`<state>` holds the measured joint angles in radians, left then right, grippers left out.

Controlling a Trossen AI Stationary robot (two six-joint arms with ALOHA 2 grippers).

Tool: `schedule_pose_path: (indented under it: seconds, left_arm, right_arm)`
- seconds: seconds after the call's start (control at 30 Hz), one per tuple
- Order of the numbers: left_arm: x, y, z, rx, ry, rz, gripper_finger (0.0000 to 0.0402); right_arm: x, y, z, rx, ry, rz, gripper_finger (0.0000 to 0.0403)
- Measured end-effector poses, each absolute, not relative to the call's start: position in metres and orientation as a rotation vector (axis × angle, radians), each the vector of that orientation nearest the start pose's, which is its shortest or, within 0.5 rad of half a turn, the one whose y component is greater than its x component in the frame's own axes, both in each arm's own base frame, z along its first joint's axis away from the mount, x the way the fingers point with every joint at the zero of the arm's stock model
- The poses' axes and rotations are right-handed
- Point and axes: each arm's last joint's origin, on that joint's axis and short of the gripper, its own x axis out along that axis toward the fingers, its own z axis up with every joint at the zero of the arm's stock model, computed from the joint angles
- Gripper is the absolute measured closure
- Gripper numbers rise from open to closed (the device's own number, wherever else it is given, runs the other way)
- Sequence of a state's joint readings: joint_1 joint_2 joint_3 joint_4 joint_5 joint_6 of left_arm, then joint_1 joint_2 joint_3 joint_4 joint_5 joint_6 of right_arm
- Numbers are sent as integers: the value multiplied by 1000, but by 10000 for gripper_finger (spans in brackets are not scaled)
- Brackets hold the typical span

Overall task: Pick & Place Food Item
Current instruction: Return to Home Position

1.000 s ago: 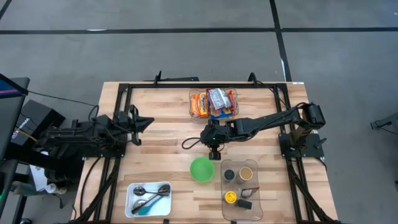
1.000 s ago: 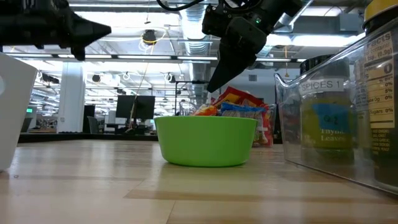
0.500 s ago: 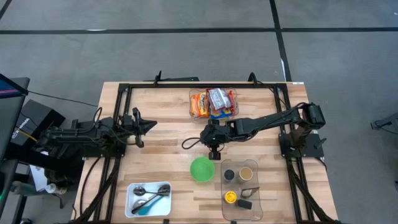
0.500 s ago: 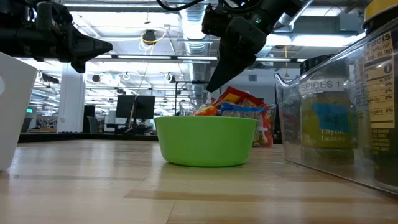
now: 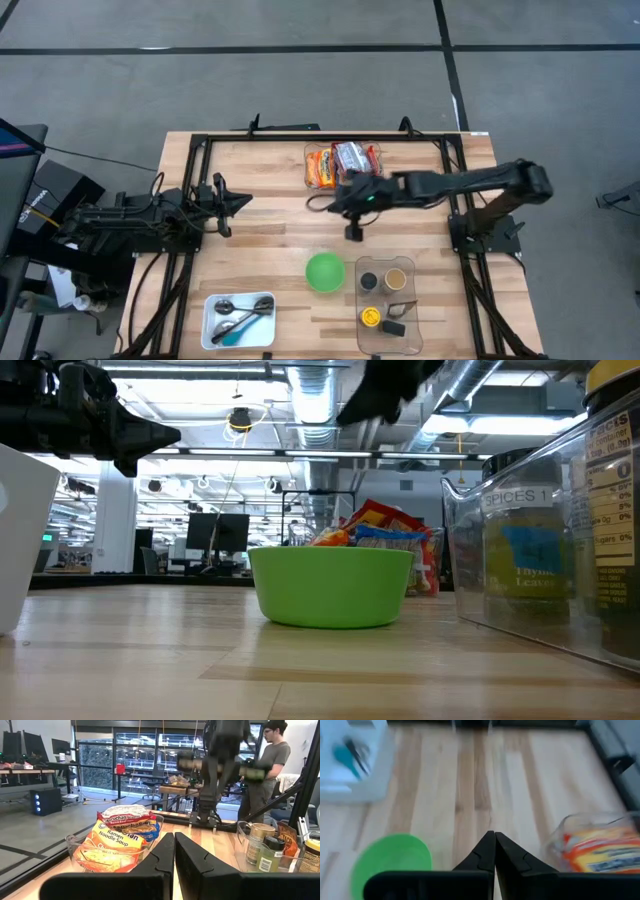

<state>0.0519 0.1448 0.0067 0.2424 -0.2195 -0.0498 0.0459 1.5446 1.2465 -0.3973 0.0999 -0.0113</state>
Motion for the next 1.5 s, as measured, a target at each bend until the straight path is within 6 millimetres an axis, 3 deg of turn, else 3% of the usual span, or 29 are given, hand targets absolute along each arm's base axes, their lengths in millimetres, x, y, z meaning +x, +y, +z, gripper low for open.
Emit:
schedule_pose_path:
  seconds: [0.33, 0.47, 0.67, 1.03, 1.23, 1.5]
  left_arm:
    - [105, 12, 177, -58, -111, 268, 395]
    - [105, 12, 177, -58, -112, 268, 395]
    - [105, 12, 177, -58, -112, 268, 395]
    - [105, 12, 177, -58, -112, 268, 395]
    - [105, 12, 177, -58, -112, 268, 395]
    - [105, 12, 177, -58, -112, 268, 395]
  right_arm:
    - [247, -9, 375, -70, 522, -109, 403]
    - [210, -14, 394, -63, 471, -141, 403]
    - [162, -20, 408, -52, 443, -194, 403]
    - [110, -25, 411, -33, 429, -285, 403]
    - [78, -22, 398, -37, 379, -332, 403]
    - [30, -11, 364, 34, 245, -366, 403]
